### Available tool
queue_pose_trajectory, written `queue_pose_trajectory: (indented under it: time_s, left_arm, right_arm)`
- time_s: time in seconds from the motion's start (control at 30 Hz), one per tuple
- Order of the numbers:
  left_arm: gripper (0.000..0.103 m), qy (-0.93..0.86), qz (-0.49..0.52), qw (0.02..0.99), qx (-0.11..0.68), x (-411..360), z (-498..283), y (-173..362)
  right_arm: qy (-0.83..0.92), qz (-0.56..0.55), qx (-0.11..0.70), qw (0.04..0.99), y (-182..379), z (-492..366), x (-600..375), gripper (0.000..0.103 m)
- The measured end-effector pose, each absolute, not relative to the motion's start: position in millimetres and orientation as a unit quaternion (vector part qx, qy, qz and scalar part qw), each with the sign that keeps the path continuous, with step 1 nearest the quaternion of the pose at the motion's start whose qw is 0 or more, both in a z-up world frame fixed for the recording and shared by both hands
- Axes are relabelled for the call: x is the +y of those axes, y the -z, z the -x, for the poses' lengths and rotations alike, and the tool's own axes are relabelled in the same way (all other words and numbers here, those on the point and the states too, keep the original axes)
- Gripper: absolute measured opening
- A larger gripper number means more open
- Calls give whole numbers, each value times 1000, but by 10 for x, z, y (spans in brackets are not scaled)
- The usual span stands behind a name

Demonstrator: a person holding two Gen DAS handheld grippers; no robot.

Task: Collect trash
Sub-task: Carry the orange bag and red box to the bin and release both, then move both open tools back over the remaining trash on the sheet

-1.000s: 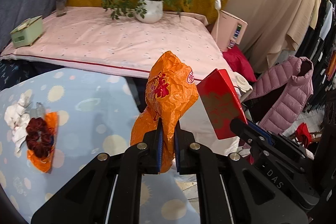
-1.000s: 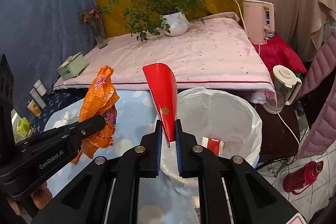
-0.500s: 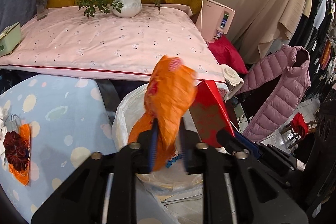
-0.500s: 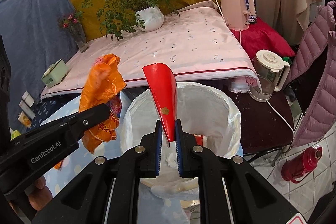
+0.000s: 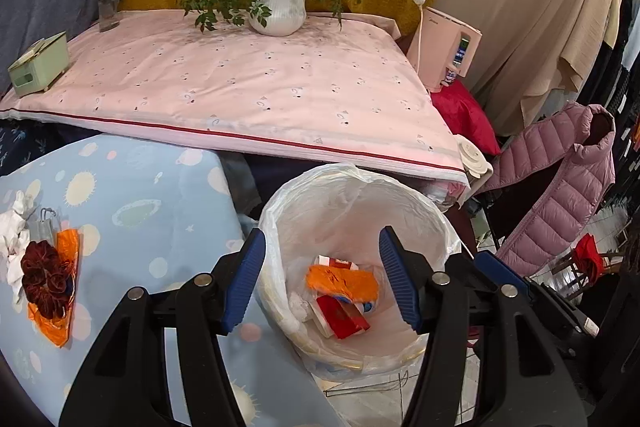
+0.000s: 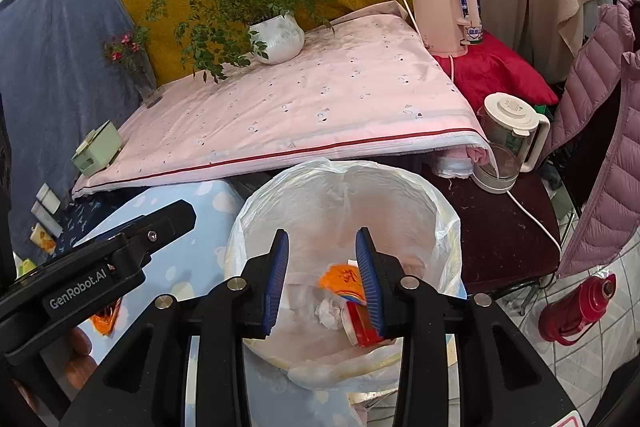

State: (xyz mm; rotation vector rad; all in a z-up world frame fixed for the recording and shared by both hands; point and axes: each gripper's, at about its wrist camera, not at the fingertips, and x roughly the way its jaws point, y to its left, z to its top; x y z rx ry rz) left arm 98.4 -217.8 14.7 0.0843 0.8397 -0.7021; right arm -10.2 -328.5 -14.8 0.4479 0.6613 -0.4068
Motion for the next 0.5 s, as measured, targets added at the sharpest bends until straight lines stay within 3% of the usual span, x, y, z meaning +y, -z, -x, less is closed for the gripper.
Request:
queue_pose_trajectory:
  time_s: [0.13, 0.27, 0.5]
  left_arm:
    - [56, 327, -34, 856, 400, -2093, -994, -147]
    - [64, 316, -27, 860, 400, -1980, -1002, -145]
    - [64, 297, -10, 866, 401, -1693, -1080, -140]
  right_arm:
    - [194, -213, 318, 903, 106, 100, -3233, 38]
    - [187, -208, 319, 906, 78, 71, -3157, 38]
    - [169, -191, 323, 911, 15, -27, -2929, 38]
